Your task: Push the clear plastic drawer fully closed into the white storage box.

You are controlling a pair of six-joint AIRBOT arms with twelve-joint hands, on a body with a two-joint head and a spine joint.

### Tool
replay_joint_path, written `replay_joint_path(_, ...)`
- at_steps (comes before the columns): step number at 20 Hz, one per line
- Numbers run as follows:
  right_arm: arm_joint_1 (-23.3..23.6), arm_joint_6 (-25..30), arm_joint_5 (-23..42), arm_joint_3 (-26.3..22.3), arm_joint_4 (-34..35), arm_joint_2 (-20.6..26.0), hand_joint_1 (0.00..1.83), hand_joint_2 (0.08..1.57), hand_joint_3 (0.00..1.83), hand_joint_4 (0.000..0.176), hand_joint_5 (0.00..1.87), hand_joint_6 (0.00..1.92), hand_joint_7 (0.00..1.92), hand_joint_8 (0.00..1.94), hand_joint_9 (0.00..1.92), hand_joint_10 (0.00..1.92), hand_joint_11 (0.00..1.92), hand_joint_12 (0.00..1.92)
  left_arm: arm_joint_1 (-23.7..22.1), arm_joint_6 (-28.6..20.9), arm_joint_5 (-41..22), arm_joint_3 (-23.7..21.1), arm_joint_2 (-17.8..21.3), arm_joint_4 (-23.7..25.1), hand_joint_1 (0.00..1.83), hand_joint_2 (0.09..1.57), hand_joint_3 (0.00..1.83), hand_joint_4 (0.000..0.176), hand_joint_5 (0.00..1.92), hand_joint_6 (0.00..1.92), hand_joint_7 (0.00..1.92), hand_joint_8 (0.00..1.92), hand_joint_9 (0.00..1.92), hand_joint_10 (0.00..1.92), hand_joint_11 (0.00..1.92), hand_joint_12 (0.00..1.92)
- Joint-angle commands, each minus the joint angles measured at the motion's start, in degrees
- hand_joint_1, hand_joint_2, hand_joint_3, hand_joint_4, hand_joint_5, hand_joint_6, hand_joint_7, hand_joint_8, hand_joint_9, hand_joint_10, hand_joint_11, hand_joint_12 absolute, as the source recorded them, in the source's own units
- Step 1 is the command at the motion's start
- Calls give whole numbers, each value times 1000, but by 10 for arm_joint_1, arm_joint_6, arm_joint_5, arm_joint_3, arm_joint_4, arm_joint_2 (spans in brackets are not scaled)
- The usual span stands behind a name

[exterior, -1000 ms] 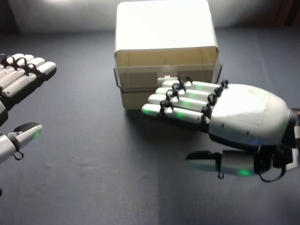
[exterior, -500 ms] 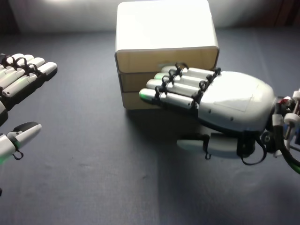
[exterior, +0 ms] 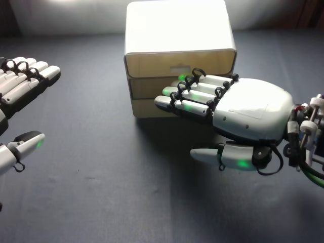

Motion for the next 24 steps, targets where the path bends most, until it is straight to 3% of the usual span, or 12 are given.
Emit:
replay_joint_path(1, 9, 3, 77, -4, 0, 6, 390, 1408, 0, 1, 0, 0, 0, 0, 0, 0, 0, 0, 0, -1, -75, -2, 4, -9, 567, 1475, 0, 12, 0, 0, 0, 0, 0, 0, 0, 0)
replay_joint_path(5, 9, 56, 103, -18, -43, 14, 397, 1391, 0, 26, 0, 0, 0, 0, 0, 0, 0, 0, 5, -1, -81, -3, 5, -14, 542, 1470, 0, 30, 0, 0, 0, 0, 0, 0, 0, 0)
replay_joint_path(6, 9, 65, 111, -24, -51, 17, 347, 1406, 2, 4, 0, 0, 0, 0, 7, 3, 39, 24, 5, -1, -81, -3, 5, -15, 512, 1477, 2, 28, 0, 0, 0, 0, 0, 0, 0, 0)
replay_joint_path(7, 6, 73, 118, -30, -60, 22, 434, 1366, 27, 0, 27, 0, 30, 9, 107, 0, 7, 344, 6, -1, -82, -4, 5, -15, 505, 1479, 2, 18, 0, 0, 0, 0, 0, 0, 0, 0)
replay_joint_path(10, -11, 118, 152, -40, -85, 38, 460, 1374, 3, 0, 46, 1, 74, 4, 188, 12, 0, 646, 10, -1, -87, -5, 6, -19, 517, 1477, 1, 16, 0, 0, 0, 0, 0, 0, 0, 0)
replay_joint_path(13, -35, 135, 193, -59, -87, 66, 332, 1423, 9, 0, 15, 4, 131, 11, 196, 9, 0, 741, 13, -1, -92, -6, 6, -21, 562, 1470, 0, 16, 0, 0, 0, 0, 0, 0, 0, 0)
replay_joint_path(14, -46, 135, 210, -68, -81, 82, 332, 1423, 9, 0, 15, 4, 131, 11, 196, 9, 0, 741, 15, -1, -95, -8, 7, -22, 562, 1470, 0, 16, 0, 0, 0, 0, 0, 0, 0, 0)
replay_joint_path(15, -55, 135, 225, -74, -73, 94, 276, 1439, 9, 0, 1, 0, 85, 6, 113, 12, 0, 508, 18, -1, -100, -9, 7, -24, 621, 1464, 0, 0, 0, 0, 0, 0, 0, 0, 0, 0)
replay_joint_path(16, -64, 135, 240, -80, -66, 106, 334, 1425, 2, 0, 0, 0, 67, 1, 46, 20, 0, 169, 21, -1, -105, -10, 8, -26, 628, 1461, 0, 0, 0, 0, 0, 0, 0, 0, 0, 0)
replay_joint_path(17, -72, 134, 253, -85, -56, 118, 334, 1415, 0, 0, 0, 0, 45, 3, 11, 5, 0, 33, 25, -1, -111, -11, 8, -28, 625, 1454, 0, 2, 0, 0, 0, 0, 0, 0, 0, 0)
replay_joint_path(20, -98, 90, 281, -104, -4, 159, 211, 1397, 0, 11, 0, 0, 0, 0, 0, 0, 0, 0, 28, -1, -121, -12, 9, -31, 511, 1429, 0, 12, 0, 0, 0, 0, 0, 0, 0, 0)
replay_joint_path(24, -139, 28, 322, -121, 87, 203, 3, 1374, 1, 0, 0, 0, 0, 0, 0, 0, 0, 0, 28, -1, -132, -12, 10, -33, 268, 1356, 0, 34, 0, 0, 0, 0, 0, 0, 0, 0)
